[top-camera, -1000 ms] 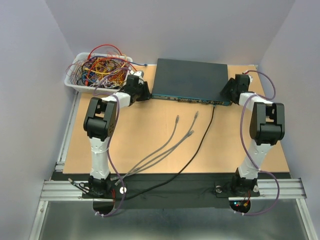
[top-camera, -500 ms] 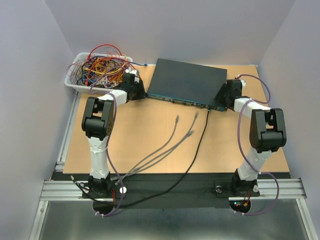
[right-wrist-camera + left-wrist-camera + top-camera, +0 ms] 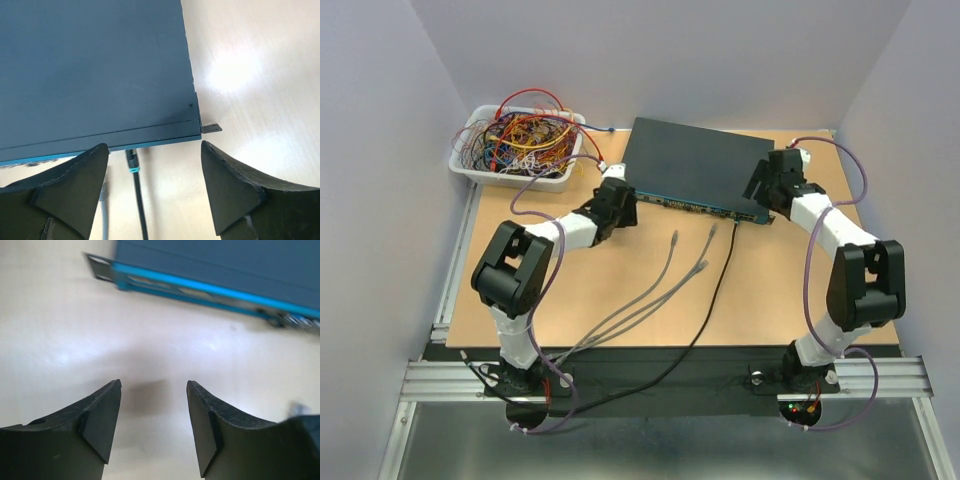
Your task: Insert the plug into the switch port
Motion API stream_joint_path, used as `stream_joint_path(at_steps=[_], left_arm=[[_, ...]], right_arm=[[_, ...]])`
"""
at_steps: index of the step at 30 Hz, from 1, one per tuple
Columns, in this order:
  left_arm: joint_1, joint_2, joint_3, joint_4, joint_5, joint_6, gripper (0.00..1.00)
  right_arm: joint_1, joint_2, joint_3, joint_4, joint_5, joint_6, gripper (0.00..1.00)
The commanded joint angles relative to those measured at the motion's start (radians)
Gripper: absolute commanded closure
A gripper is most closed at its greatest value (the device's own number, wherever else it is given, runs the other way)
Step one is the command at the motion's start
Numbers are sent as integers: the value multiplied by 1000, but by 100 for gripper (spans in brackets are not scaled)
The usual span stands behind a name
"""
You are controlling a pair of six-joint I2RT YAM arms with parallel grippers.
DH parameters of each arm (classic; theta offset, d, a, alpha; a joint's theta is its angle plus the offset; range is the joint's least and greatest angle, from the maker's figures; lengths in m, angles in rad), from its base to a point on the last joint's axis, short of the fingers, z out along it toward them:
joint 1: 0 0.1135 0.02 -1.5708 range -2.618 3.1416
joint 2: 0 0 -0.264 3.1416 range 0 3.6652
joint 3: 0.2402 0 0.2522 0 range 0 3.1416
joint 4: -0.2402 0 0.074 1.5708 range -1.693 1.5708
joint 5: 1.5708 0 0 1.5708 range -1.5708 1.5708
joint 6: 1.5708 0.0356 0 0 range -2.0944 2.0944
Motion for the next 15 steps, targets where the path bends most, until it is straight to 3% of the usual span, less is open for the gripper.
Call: stream_joint_path(at_steps=[1, 7, 9, 15], left_arm=[[-87, -102, -69, 38, -138, -25, 35], [-208, -150, -119, 62, -144, -36, 39], [-258, -134, -104, 61, -144, -30, 47], [-331, -58, -46, 49, -132, -49, 48]], right_arm=[[4, -124, 30, -36, 12, -8, 20], [4, -241, -83, -36, -126, 10, 20], [4, -277, -120, -34, -166, 13, 20], [4, -362, -186, -34, -232, 9, 20]])
